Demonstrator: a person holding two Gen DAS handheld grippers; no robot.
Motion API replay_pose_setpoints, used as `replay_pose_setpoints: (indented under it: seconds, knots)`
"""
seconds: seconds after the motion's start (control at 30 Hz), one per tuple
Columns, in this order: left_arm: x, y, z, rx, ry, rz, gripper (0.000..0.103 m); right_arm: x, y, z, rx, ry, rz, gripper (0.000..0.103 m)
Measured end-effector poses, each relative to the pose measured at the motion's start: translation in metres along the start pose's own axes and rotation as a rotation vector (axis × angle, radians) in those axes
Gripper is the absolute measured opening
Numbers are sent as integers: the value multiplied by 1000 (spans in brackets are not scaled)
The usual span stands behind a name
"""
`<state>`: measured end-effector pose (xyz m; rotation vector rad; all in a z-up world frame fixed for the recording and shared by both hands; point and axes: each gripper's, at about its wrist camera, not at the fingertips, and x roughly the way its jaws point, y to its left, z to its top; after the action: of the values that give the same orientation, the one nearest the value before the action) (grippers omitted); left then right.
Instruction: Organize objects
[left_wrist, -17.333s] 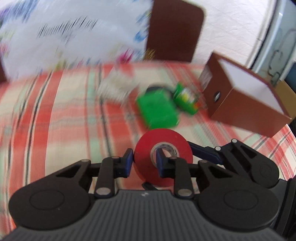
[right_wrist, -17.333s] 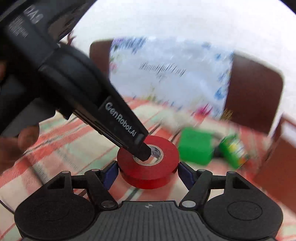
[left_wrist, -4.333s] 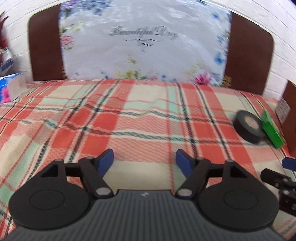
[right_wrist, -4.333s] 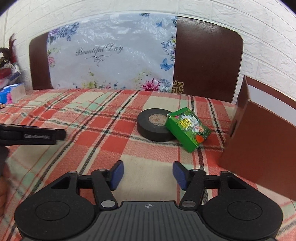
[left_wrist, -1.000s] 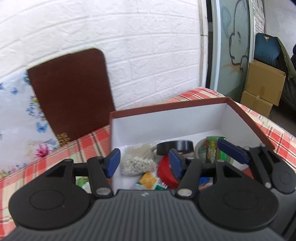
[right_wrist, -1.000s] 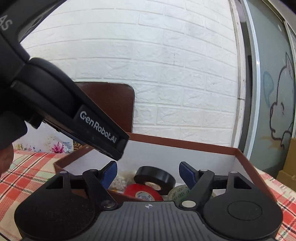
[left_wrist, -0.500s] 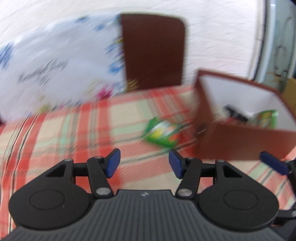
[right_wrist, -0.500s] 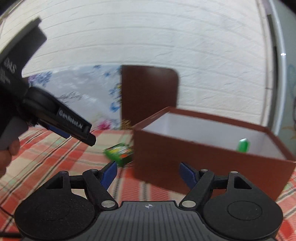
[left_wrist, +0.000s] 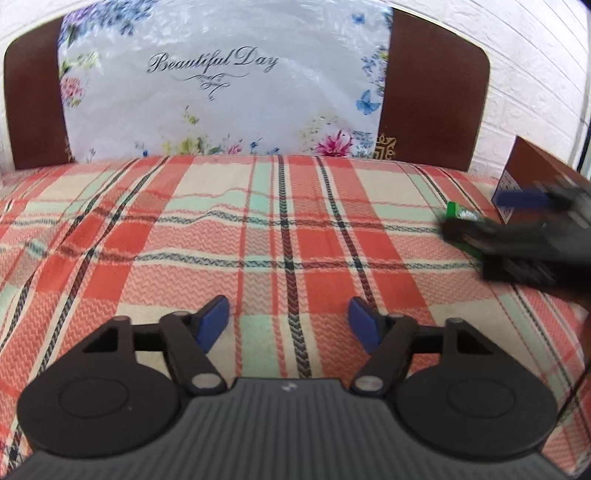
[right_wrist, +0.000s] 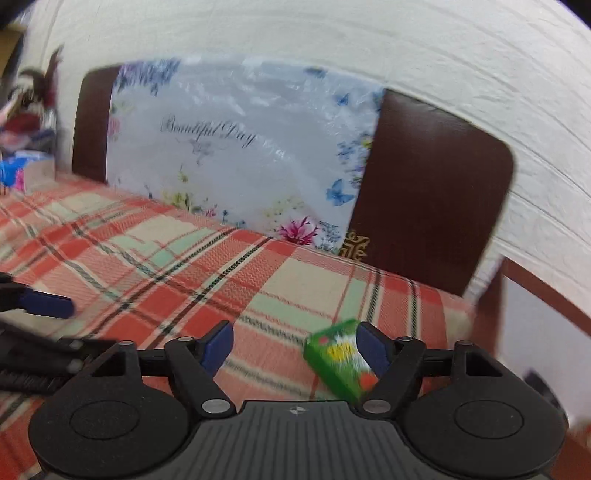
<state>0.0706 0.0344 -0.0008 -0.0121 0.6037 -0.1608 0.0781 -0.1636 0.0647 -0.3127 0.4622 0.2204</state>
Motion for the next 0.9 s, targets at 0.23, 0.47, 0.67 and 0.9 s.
replay_pose_setpoints:
  seconds: [0.23, 0.47, 0.67, 0.9]
  knots:
    - [-1, 16, 0, -74, -29, -55, 76, 73, -11, 23, -134, 230, -2, 90]
    - [-1, 20, 0, -102, -37, -78, 77, 84, -41, 19, 62, 480, 113, 77]
    - [-1, 21, 0, -102, -32, -81, 77, 33, -4, -2, 80, 435, 218, 70]
    - [2, 11, -1, -35, -13, -36, 79, -45, 16, -48, 145, 283, 258, 93]
